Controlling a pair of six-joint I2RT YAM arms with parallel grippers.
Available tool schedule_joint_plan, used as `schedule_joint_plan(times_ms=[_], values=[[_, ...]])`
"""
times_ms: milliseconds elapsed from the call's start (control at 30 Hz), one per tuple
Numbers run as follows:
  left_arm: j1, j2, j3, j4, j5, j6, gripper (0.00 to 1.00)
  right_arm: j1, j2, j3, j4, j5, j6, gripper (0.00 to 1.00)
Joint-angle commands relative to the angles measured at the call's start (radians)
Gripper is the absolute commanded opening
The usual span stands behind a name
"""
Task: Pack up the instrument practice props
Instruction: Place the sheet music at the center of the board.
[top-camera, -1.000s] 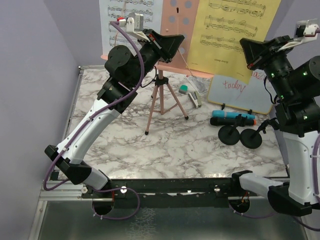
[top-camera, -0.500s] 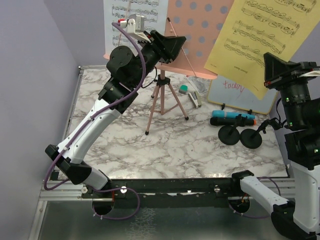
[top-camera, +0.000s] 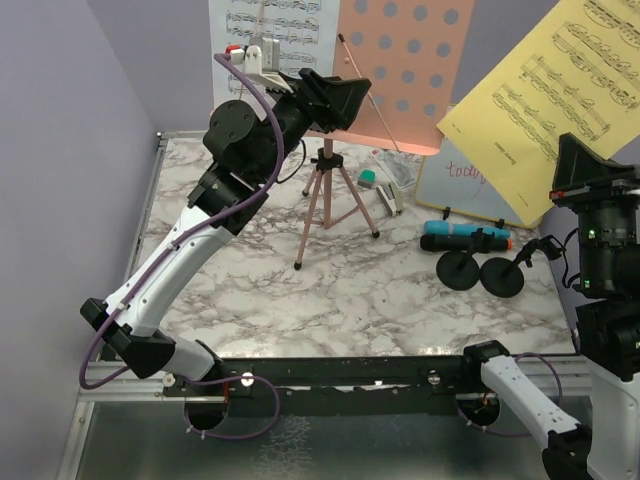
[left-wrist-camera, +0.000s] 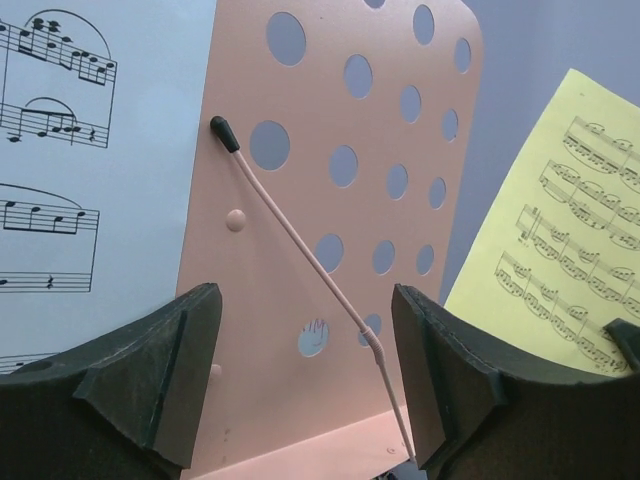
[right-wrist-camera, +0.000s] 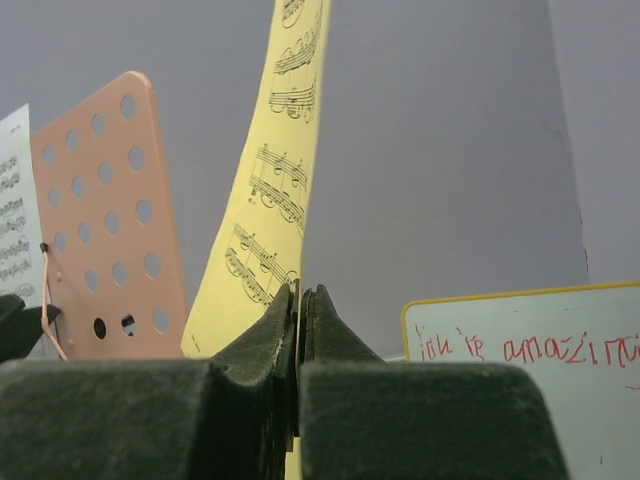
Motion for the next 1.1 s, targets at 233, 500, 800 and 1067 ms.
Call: schedule_joint_plan(times_ms=[233, 500, 800, 1067], values=[[0.006, -0.103, -0.091, -0.032, 0.059, 0.132, 0.86, -0.005, -0.067, -0.035, -0.121, 0.064, 0.048, 0.0], [0.007, -0.262, -0.301, 0.041, 0.217, 0.278, 0.97, -0.006, -0.066, -0.056, -0.208, -0.177, 0.106, 0.0], [0.006, -0.473, -0.566, 0.069, 0.379, 0.434, 0.99, -0.004, -0.006, -0.143, -0.18, -0.546, 0.171, 0.0], [0.006, -0.574, -0.827, 0.098, 0.426, 0.404, 0.99, -0.005, 0.013, -0.309, -0.066, -0.722, 0.295, 0.0]])
